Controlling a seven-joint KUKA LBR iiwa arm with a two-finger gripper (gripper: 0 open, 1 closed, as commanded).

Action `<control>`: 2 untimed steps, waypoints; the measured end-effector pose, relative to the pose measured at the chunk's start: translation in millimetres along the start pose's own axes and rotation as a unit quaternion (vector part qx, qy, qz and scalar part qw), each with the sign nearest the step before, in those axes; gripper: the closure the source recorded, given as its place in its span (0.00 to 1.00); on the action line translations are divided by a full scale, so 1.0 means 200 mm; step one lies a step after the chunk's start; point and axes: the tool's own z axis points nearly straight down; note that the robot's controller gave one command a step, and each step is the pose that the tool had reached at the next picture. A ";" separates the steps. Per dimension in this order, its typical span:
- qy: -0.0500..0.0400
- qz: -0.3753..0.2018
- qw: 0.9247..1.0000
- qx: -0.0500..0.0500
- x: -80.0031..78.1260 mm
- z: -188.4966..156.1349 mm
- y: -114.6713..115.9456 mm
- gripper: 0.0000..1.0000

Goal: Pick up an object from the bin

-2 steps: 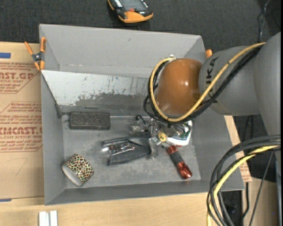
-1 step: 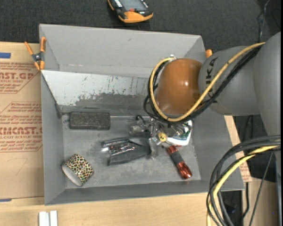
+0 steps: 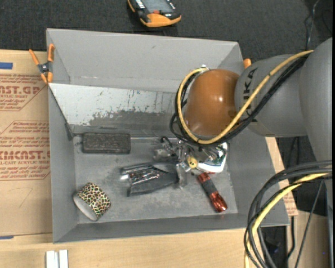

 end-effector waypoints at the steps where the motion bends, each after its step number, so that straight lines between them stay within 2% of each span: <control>1: 0.000 0.000 1.000 0.000 0.00 0.00 0.00 1.00; 2: 0.000 0.000 1.000 0.000 0.00 0.00 0.00 1.00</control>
Offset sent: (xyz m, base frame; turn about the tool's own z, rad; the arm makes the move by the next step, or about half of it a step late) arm 0.0000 0.0000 0.0000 0.0000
